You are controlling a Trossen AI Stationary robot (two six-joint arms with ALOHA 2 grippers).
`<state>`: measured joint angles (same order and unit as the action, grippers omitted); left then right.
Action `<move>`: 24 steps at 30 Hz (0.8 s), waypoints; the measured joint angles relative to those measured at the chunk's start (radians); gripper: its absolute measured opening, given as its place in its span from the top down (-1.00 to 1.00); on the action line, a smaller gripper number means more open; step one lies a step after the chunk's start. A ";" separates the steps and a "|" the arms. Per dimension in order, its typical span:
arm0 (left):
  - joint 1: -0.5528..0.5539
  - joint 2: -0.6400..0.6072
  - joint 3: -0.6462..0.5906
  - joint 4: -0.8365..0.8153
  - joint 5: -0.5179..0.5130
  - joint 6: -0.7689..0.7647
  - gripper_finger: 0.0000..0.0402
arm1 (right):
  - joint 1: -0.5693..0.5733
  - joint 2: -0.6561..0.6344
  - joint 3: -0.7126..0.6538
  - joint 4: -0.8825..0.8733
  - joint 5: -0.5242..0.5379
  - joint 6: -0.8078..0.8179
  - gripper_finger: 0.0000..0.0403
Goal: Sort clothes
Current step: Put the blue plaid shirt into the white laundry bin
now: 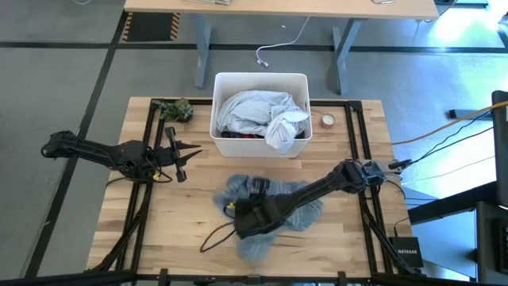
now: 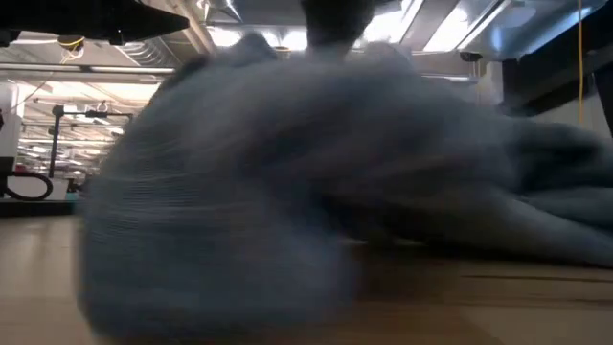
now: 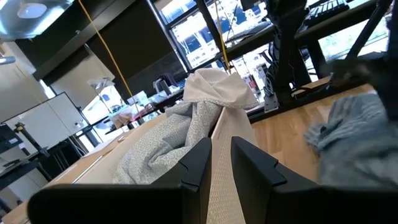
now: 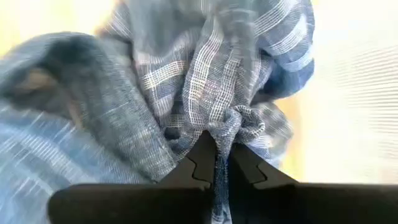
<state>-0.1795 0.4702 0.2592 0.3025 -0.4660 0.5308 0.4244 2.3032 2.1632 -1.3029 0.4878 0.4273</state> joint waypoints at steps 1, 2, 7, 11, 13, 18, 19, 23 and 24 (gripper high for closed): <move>0.000 0.000 0.000 0.001 0.000 0.000 0.72 | 0.000 -0.025 0.000 -0.001 0.044 0.008 0.90; 0.000 0.000 0.000 0.001 0.000 0.000 0.72 | 0.000 -0.051 0.000 0.002 0.089 0.011 0.88; 0.000 0.000 0.000 0.004 0.000 0.000 0.72 | -0.007 -0.184 0.000 0.039 0.309 0.013 0.88; 0.000 0.000 0.000 0.007 0.000 0.000 0.72 | -0.022 -0.278 0.000 0.118 0.499 0.009 0.90; 0.000 0.000 0.000 0.012 0.000 0.000 0.72 | -0.028 -0.327 0.000 0.173 0.612 -0.013 0.88; 0.000 0.000 0.000 0.023 0.000 0.000 0.72 | -0.059 -0.426 0.001 0.385 0.817 -0.228 0.88; 0.000 0.000 0.000 0.022 0.000 0.000 0.72 | -0.073 -0.444 0.001 0.433 0.829 -0.287 0.89; 0.000 0.001 0.000 0.023 0.000 0.000 0.72 | -0.158 -0.504 0.001 0.675 0.826 -0.520 0.88; 0.000 0.001 0.000 0.023 0.000 0.001 0.72 | -0.182 -0.516 0.001 0.752 0.809 -0.588 0.88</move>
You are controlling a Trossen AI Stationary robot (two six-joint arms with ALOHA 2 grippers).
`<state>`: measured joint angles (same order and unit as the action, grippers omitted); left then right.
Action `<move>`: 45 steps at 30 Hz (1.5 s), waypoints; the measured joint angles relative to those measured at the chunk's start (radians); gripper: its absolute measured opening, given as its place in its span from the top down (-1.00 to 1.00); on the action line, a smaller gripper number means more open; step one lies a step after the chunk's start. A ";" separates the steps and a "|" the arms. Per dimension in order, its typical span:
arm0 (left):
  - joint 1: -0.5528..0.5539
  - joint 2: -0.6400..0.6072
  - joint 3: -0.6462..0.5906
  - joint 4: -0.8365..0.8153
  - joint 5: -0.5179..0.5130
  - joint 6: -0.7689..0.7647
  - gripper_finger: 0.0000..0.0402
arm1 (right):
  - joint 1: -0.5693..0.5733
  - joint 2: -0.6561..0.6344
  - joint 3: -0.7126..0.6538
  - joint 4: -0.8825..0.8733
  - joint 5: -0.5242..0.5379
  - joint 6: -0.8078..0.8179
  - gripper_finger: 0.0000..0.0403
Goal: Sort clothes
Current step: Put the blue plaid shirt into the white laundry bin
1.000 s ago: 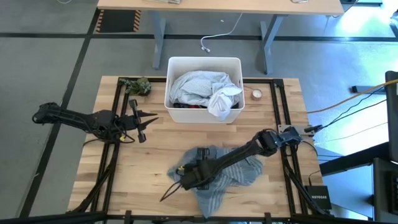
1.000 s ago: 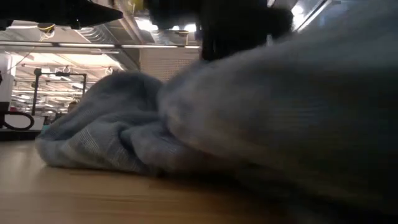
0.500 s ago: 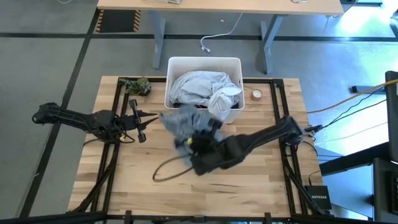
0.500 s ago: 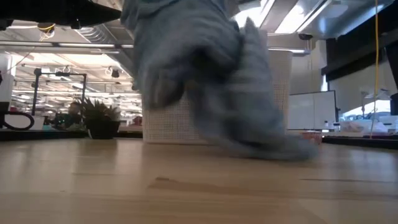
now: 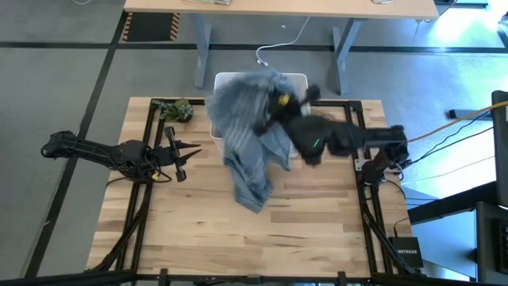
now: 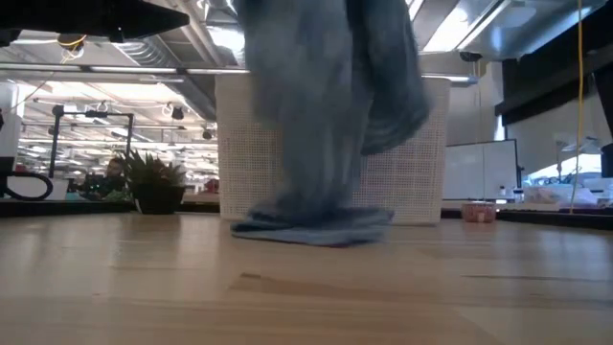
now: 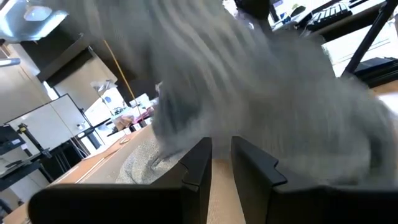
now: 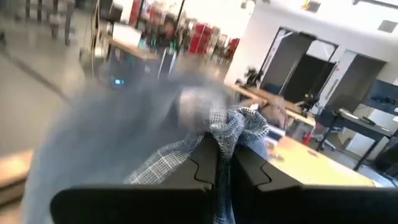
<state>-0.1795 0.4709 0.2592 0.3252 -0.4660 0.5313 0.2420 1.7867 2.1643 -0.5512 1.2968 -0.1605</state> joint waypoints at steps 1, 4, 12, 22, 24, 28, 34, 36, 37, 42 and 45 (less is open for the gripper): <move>0.000 0.000 0.000 0.001 0.000 0.004 0.72 | -0.025 -0.011 0.000 0.076 -0.023 -0.069 0.88; 0.000 0.000 0.000 0.002 0.000 0.020 0.72 | -0.097 -0.034 0.000 0.297 -0.132 -0.215 0.89; 0.000 0.000 0.000 0.000 0.000 0.021 0.72 | -0.248 -0.003 0.002 0.164 -0.243 -0.046 0.79; 0.000 0.000 0.000 -0.001 0.000 0.018 0.72 | -0.310 0.065 -0.001 -0.401 -0.436 0.401 0.22; 0.000 0.000 0.000 -0.001 0.000 0.018 0.72 | -0.283 0.057 0.000 -0.486 -0.555 0.449 0.12; 0.000 0.000 0.000 -0.002 0.000 0.018 0.72 | -0.185 0.047 0.000 -0.641 -0.717 0.528 0.00; 0.000 0.000 0.000 -0.002 0.000 0.002 0.72 | 0.014 0.073 -0.121 -0.655 -0.678 0.604 -0.02; 0.000 0.000 0.000 -0.002 0.000 -0.008 0.72 | 0.068 0.078 -0.196 -0.597 -0.657 0.604 -0.02; 0.000 0.000 0.000 -0.001 0.000 -0.008 0.72 | 0.092 0.084 -0.237 -0.570 -0.651 0.595 -0.02; 0.000 0.000 0.000 0.000 0.000 -0.001 0.72 | 0.146 0.136 -0.440 -0.373 -0.661 0.420 -0.02; 0.000 0.000 0.000 0.005 0.000 0.024 0.72 | 0.147 0.178 -0.526 -0.247 -0.666 0.226 -0.03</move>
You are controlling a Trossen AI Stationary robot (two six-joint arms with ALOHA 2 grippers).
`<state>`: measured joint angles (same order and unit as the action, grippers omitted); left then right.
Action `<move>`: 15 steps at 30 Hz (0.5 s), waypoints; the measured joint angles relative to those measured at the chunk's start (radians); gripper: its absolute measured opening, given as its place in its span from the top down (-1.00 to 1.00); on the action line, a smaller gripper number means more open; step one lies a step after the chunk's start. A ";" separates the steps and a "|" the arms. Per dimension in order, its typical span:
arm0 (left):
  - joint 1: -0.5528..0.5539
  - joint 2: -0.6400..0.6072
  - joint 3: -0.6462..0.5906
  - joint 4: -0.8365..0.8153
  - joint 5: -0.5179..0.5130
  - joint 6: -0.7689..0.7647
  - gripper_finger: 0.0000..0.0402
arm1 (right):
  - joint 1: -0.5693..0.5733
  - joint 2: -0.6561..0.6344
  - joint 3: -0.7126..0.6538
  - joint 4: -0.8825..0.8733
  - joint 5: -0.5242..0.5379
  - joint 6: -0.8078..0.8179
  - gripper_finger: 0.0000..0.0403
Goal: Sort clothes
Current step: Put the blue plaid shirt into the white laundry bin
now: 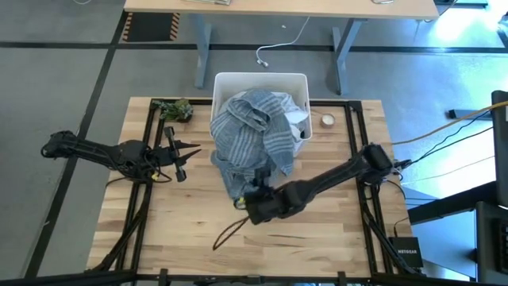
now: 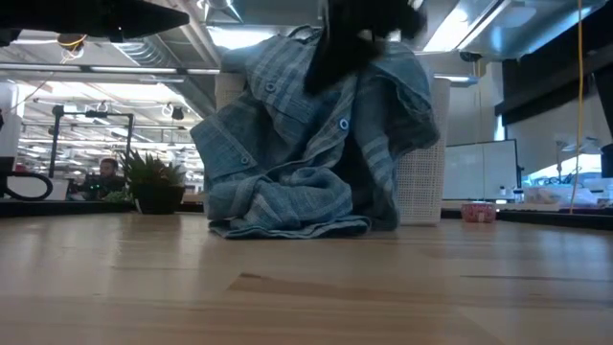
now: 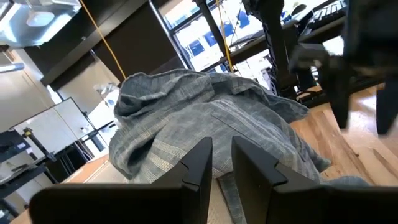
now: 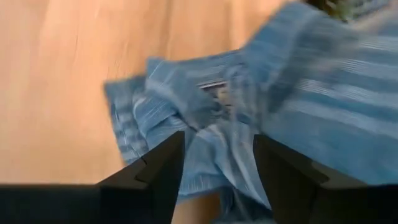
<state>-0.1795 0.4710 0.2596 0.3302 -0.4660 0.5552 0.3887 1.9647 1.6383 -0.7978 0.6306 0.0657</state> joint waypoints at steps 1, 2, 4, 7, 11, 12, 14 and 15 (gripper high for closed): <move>0.000 0.000 0.000 -0.001 0.000 0.001 0.72 | -0.002 0.019 -0.017 0.030 0.000 -0.065 -0.03; 0.000 0.000 0.000 -0.001 0.000 0.002 0.72 | -0.005 0.041 -0.027 0.052 0.002 -0.123 -0.03; 0.000 0.000 0.000 -0.002 0.000 0.003 0.72 | -0.020 0.088 -0.034 0.066 0.038 -0.239 -0.03; 0.000 0.000 0.000 -0.004 0.000 0.003 0.72 | -0.046 0.146 -0.035 0.063 0.177 -0.355 -0.03; 0.000 0.000 0.000 -0.007 0.000 0.000 0.72 | -0.095 0.192 -0.034 0.052 0.241 -0.438 -0.03; 0.000 0.000 0.000 -0.008 0.000 -0.005 0.72 | -0.111 0.201 -0.034 0.045 0.239 -0.437 -0.03; 0.000 0.000 0.000 -0.009 0.000 -0.020 0.72 | -0.138 0.213 -0.034 0.035 0.200 -0.422 -0.03; 0.000 0.000 0.000 -0.009 0.000 -0.024 0.72 | -0.150 0.214 -0.034 0.033 0.162 -0.409 -0.03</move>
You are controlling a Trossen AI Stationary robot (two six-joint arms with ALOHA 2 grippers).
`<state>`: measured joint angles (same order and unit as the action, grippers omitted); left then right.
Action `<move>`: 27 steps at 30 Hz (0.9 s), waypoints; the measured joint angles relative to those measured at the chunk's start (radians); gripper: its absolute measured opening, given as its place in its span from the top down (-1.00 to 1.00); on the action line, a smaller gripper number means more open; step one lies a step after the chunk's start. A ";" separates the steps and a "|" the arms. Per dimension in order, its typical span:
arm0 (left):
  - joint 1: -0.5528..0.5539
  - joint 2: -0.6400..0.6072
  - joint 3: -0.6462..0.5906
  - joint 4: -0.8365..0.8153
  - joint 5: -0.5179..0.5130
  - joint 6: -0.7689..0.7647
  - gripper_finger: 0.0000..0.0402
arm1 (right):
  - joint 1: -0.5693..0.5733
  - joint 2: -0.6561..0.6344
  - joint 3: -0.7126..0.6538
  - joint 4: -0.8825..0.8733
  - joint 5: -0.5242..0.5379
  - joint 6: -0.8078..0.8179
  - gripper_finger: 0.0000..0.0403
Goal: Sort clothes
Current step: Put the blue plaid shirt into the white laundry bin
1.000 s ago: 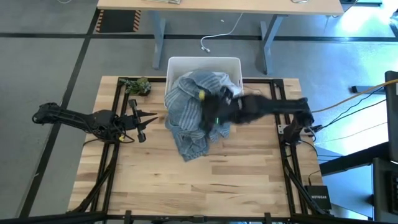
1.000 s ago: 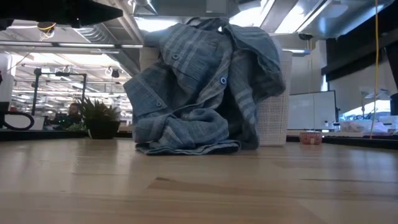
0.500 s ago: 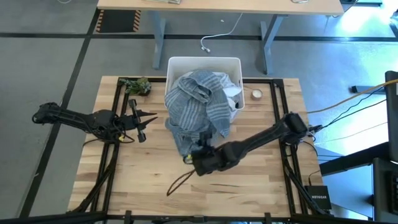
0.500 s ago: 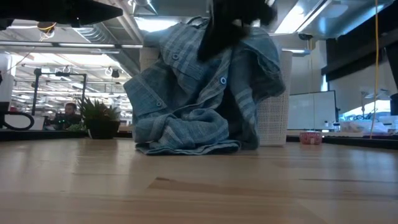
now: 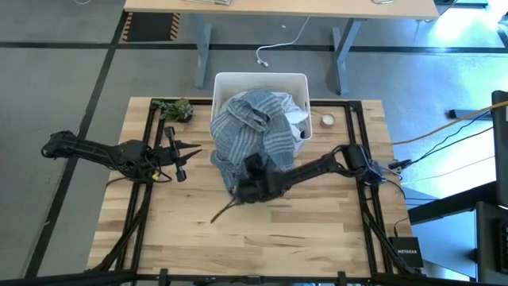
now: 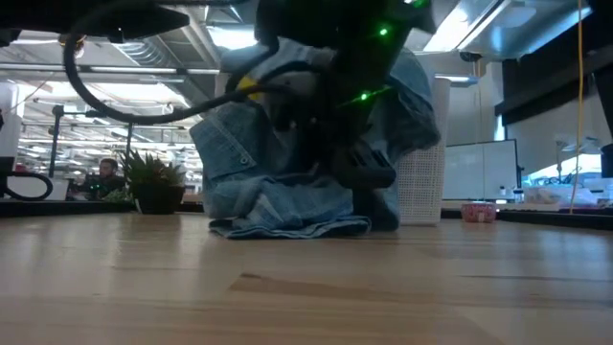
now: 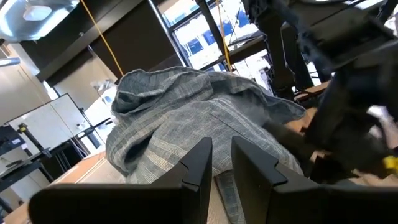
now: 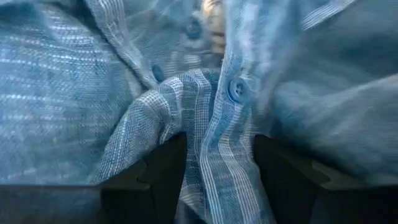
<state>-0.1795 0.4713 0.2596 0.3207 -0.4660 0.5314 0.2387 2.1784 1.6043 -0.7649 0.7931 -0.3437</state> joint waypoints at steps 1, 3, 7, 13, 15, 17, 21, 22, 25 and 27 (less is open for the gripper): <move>0.000 0.000 0.000 0.000 0.000 -0.001 0.72 | -0.012 0.003 0.000 -0.002 -0.043 0.007 -0.03; 0.000 0.000 0.000 0.000 0.000 -0.001 0.72 | -0.031 0.009 0.001 -0.004 -0.110 0.027 -0.02; 0.000 0.000 0.000 0.000 0.000 -0.001 0.72 | -0.059 0.010 0.001 -0.037 -0.199 0.091 0.18; 0.000 0.000 0.000 0.000 0.000 -0.001 0.72 | -0.078 0.010 0.002 -0.078 -0.385 0.186 0.91; 0.000 0.000 0.000 0.000 0.000 -0.001 0.72 | -0.062 0.010 0.014 -0.087 -0.397 0.234 0.89; 0.000 0.000 0.000 0.000 0.000 -0.001 0.72 | -0.037 0.006 0.049 -0.113 -0.398 0.267 0.90; 0.000 0.000 0.000 0.001 0.000 -0.001 0.72 | 0.024 -0.008 0.168 -0.188 -0.395 0.270 0.95; 0.000 0.000 0.000 0.001 0.000 -0.001 0.72 | 0.037 -0.011 0.207 -0.204 -0.378 0.271 0.94; 0.000 0.000 0.000 0.003 0.000 -0.001 0.72 | 0.066 -0.024 0.327 -0.267 -0.307 0.270 0.94; 0.000 0.000 0.000 0.003 0.000 -0.002 0.72 | 0.067 -0.041 0.407 -0.300 -0.258 0.273 0.97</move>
<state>-0.1795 0.4713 0.2596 0.3233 -0.4664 0.5297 0.3055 2.1375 2.0115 -1.0646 0.5346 -0.0712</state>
